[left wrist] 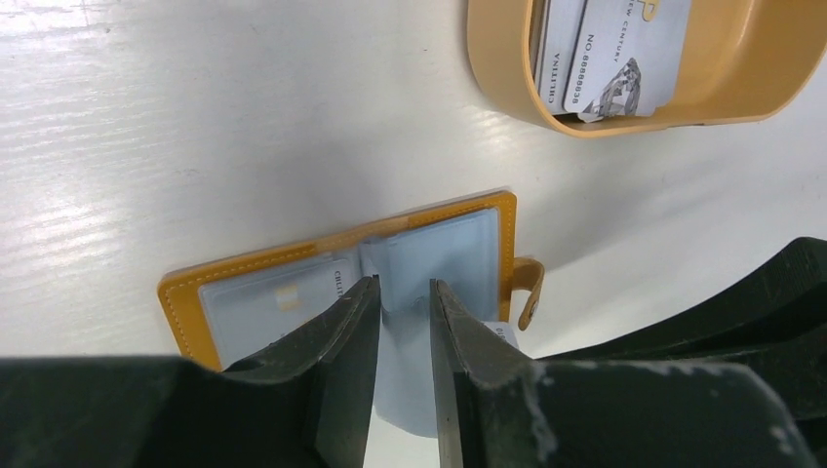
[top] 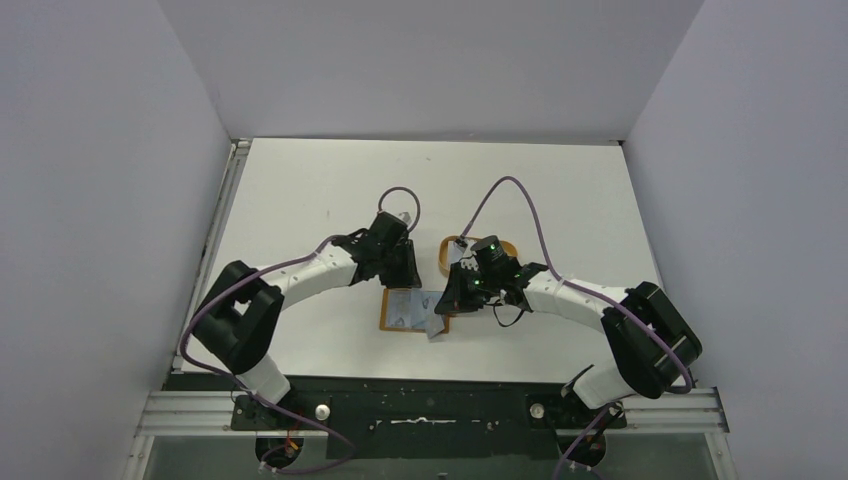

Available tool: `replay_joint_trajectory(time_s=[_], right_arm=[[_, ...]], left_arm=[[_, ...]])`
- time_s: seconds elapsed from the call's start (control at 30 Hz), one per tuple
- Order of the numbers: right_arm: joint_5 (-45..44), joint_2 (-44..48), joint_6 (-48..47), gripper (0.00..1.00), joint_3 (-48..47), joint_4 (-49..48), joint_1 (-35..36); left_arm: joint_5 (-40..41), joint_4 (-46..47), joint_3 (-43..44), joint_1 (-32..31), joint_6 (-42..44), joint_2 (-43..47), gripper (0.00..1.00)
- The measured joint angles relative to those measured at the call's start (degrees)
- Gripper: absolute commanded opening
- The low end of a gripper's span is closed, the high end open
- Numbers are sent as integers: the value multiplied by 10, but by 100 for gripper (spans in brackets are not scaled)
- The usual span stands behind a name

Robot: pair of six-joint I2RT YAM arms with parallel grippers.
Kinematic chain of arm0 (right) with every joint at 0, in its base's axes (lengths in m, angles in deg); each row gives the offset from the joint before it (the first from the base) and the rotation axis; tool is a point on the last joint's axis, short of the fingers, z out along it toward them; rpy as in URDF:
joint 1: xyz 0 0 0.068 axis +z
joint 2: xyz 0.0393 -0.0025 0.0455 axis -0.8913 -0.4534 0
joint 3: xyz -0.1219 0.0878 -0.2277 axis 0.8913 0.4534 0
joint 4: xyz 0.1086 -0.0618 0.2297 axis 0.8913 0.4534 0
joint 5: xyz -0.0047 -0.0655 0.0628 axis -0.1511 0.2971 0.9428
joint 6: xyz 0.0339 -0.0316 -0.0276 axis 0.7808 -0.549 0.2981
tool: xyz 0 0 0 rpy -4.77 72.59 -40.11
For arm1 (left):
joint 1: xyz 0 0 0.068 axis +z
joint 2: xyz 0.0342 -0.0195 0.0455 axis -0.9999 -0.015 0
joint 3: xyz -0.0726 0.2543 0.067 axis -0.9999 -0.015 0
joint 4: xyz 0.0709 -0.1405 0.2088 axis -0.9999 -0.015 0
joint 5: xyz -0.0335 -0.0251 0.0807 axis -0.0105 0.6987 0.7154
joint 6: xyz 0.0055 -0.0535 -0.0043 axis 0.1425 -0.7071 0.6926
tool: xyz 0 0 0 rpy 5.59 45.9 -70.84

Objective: Put the credit cards into the card holder
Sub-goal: Turn over the card slot in the card holder.

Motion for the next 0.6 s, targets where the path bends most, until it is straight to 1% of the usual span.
replay_joint_trajectory(time_s=[0.27, 0.5, 0.6], right_arm=[[0, 0, 0, 0, 0, 0, 0], [0, 0, 1, 0, -1, 0, 7], [0, 0, 1, 0, -4, -1, 8]], left_arm=[[5, -6, -9, 1, 0, 7, 22], [14, -17, -19, 2, 2, 14, 28], [20, -26, -24, 5, 2, 29, 29]])
